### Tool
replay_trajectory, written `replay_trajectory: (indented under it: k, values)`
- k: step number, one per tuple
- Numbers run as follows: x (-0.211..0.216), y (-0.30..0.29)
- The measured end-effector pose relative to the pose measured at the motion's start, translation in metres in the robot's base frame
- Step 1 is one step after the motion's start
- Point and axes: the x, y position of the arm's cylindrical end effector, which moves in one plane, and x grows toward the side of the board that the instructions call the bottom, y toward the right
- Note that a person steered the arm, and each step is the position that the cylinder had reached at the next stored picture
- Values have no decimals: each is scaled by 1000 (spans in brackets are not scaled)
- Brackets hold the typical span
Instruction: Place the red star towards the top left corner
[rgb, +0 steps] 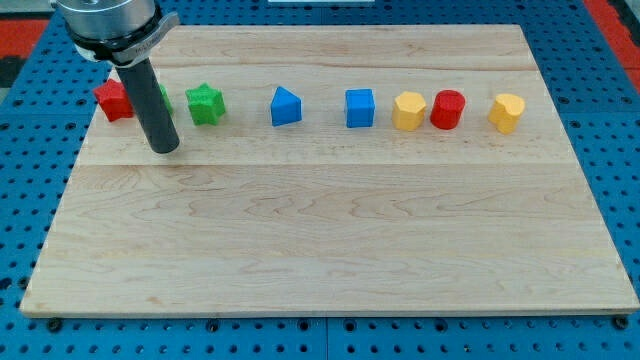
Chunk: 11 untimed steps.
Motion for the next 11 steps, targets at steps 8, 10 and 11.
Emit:
replay_trajectory:
  k: [8, 10, 11]
  values:
    - [-149, -27]
    - [-149, -20]
    - [-150, -14]
